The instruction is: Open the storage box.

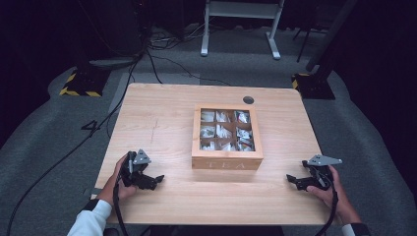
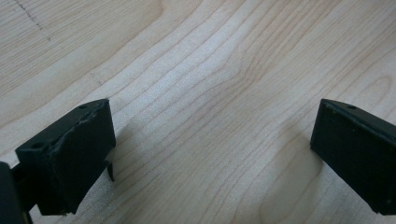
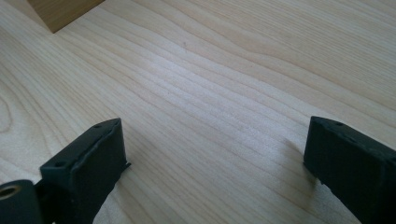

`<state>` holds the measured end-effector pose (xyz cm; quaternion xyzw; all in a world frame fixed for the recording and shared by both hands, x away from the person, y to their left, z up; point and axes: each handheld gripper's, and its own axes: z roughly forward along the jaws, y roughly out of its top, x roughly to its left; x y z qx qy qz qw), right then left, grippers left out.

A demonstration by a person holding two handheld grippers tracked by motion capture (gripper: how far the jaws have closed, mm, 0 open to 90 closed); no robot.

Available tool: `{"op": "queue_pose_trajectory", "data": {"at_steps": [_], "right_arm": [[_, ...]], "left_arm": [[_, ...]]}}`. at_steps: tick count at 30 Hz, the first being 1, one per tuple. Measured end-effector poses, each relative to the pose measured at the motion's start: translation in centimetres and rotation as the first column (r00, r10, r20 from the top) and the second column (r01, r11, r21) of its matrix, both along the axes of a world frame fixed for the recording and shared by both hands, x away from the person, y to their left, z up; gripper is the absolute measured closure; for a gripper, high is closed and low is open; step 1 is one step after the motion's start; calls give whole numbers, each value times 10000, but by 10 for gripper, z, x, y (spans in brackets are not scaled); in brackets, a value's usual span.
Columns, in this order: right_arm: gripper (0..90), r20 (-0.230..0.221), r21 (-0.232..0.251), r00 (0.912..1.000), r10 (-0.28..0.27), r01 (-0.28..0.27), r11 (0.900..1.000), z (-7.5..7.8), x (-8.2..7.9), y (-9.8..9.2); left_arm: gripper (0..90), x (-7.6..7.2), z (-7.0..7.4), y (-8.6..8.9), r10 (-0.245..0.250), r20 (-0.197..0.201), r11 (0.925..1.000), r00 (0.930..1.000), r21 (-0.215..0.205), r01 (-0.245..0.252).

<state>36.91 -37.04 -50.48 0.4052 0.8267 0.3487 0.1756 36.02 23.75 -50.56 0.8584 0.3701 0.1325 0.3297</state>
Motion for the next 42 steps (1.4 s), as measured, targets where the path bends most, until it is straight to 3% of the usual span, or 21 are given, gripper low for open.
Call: {"op": "queue_pose_trajectory", "data": {"at_steps": [6,12,13,14,15,18,19,22,23,26,30,42], "right_arm": [[5,-96,-95,9994,-339,338,9994,0,1,1],[13,-171,-115,9985,-513,511,9986,0,0,1],[120,-126,-45,9989,-446,446,9990,2,-1,2],[120,-126,-45,9989,-446,446,9990,2,-1,2],[197,-82,24,9993,-372,372,9993,3,-1,3],[148,96,194,9998,-185,183,9996,10,1,10],[194,193,306,9998,-57,51,9995,14,2,13],[198,404,463,9980,491,-509,9976,25,1,28],[213,658,490,9945,815,-848,9952,32,0,39],[224,777,644,9905,1136,-1187,9908,39,-2,48],[256,1145,642,9783,1726,-1806,9815,53,-6,70],[289,1411,556,9654,2192,-2288,9719,65,-6,95]], "left_arm": [[0,1,0,1,-138,-43,9999,9999,-17,138],[4,-5,0,2,74,-38,10000,10000,-9,-74],[5,-5,0,2,62,3,10000,10000,1,-62],[5,-6,0,2,59,-6,10000,10000,21,-59],[6,-6,0,2,129,23,9999,9999,40,-129],[5,-9,0,2,278,18,9996,9996,-21,-278],[6,-10,0,3,222,-15,9998,9998,0,-222],[6,-13,0,4,237,-20,9997,9997,4,-237],[6,-13,0,5,209,-3,9998,9998,40,-209],[6,-14,0,5,307,-30,9995,9995,30,-307],[6,-16,0,5,448,17,9990,9990,-23,-448],[5,-17,0,6,401,26,9992,9992,58,-401]]}}
